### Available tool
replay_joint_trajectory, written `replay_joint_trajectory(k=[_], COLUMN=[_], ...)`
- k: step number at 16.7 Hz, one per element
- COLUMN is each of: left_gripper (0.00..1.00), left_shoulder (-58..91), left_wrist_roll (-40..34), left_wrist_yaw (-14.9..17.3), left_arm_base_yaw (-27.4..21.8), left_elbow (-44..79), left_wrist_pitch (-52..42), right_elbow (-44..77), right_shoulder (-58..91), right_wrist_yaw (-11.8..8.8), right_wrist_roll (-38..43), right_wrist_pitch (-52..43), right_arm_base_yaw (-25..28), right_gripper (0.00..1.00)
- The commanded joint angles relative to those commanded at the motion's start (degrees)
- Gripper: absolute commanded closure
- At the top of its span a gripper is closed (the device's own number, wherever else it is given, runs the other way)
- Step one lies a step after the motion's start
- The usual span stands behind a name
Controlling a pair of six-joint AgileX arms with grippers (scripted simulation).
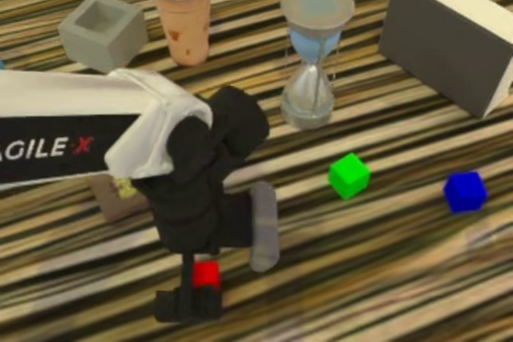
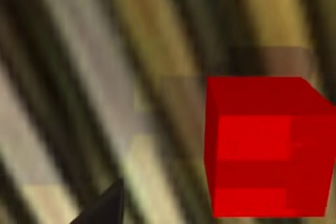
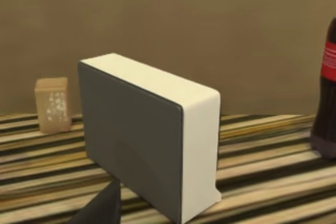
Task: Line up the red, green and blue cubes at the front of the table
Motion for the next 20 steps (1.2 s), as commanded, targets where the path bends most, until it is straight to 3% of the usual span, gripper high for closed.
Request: replay_joint_trajectory(k=[4, 12, 16, 20], left_gripper=[0.00, 0.00, 0.00, 0.00], left_shoulder=[-3.73, -5.42, -13.61, -28.89], left_wrist_roll=[0.05, -0.52, -4.03, -10.57], left_wrist_yaw=[-0.02, -0.14, -0.57, -1.10], left_arm_base_yaw=[0.64, 1.20, 5.65, 12.98], left_elbow=[4.48, 3.69, -2.98, -14.28], left_wrist_pitch=[-8.30, -8.02, -3.11, 4.83], right_elbow=[0.00, 1.68, 11.85, 28.83], right_shoulder=[0.00, 1.73, 12.38, 32.36], right_wrist_yaw=[0.00, 0.05, 0.10, 0.03], right_wrist_roll=[0.00, -0.08, -0.51, -1.18], right_wrist_pitch=[0.00, -1.25, -7.96, -18.48], right_arm_base_yaw=[0.00, 0.46, 3.29, 7.96], right_gripper=[0.00, 0.00, 0.00, 0.00])
